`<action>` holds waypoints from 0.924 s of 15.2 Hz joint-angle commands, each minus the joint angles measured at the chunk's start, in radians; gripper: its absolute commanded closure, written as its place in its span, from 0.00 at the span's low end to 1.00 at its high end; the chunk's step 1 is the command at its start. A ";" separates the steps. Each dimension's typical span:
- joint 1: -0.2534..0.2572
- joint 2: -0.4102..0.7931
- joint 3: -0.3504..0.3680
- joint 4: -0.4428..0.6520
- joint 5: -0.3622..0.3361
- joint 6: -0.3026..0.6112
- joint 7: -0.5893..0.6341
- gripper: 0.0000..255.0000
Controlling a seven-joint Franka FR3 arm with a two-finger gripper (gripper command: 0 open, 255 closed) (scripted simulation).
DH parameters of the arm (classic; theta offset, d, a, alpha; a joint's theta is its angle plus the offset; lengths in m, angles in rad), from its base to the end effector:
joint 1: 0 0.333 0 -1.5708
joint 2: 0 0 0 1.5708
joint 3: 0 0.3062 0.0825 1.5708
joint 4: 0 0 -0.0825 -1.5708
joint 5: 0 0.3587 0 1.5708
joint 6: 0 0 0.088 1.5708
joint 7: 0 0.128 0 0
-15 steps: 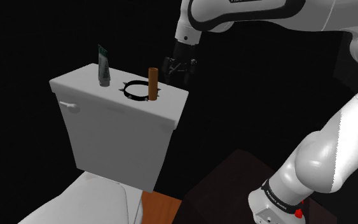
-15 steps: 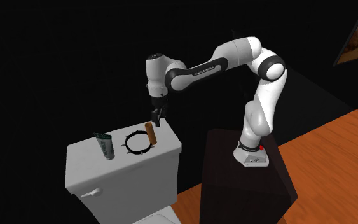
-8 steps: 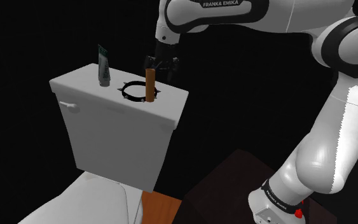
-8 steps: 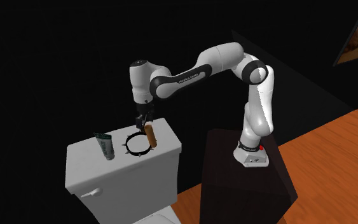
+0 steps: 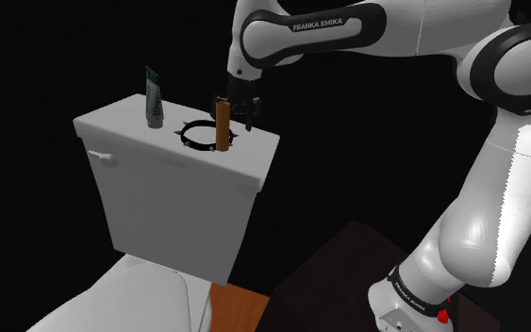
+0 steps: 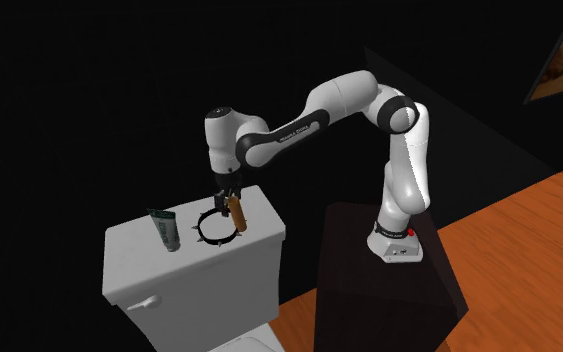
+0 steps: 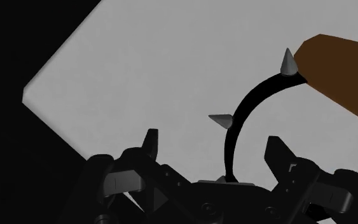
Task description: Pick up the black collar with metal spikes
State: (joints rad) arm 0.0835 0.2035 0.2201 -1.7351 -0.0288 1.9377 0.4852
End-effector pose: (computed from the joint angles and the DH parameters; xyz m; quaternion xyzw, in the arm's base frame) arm 0.5702 0.1683 0.4388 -0.9961 0.0878 0.0014 0.0088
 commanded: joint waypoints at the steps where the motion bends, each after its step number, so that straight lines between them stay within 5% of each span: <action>1: 0.000 0.002 0.000 -0.001 0.000 0.003 0.001 1.00; 14: 0.000 -0.008 0.000 0.039 0.002 -0.047 -0.001 1.00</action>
State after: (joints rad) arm 0.0840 0.1974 0.2206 -1.7067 -0.0275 1.9045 0.4854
